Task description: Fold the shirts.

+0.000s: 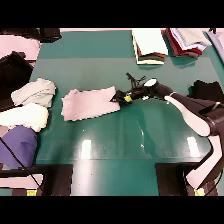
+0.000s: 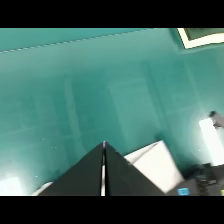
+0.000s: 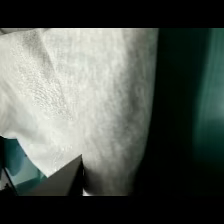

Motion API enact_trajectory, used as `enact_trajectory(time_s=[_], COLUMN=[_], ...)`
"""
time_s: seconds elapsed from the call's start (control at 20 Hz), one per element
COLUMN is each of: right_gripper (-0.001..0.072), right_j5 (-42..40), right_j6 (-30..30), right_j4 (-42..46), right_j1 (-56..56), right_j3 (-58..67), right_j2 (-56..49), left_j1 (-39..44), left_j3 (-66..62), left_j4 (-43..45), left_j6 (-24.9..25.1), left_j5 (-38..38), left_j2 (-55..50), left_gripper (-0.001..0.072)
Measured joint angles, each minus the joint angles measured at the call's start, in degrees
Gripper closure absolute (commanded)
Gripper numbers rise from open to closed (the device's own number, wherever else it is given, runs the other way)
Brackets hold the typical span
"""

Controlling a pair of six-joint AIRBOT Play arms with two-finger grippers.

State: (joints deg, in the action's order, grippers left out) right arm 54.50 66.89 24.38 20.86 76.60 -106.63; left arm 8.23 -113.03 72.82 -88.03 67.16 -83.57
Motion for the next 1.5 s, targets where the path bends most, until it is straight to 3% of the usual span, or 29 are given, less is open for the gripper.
enact_trajectory(time_s=[0.05,0.35,0.8,1.15,1.5], right_gripper=[0.0698,0.0698,0.0699,0.0698,0.0699], right_j5=[-0.15,0.2,6.82,5.53,-1.18], right_j6=[-0.35,1.62,10.32,11.15,10.16], right_j4=[-0.31,8.74,33.7,35.15,32.89], right_j1=[0.74,-1.09,-30.12,-53.2,-58.51], right_j3=[1.66,8.48,9.64,9.92,15.56], right_j2=[-0.98,1.92,19.61,23.93,24.41], left_j1=[0.02,1.46,12.63,15.32,15.63], left_j3=[0.0,0.0,0.0,0.0,0.0], left_j4=[-0.22,-0.96,-1.07,-1.16,-1.22], left_j6=[0.0,0.04,2.36,2.58,2.58], left_j5=[0.04,0.59,-0.96,-1.95,-1.81], left_j2=[0.0,0.0,0.0,0.0,0.0], left_gripper=[0.0688,0.0688,0.0687,0.0688,0.0687])
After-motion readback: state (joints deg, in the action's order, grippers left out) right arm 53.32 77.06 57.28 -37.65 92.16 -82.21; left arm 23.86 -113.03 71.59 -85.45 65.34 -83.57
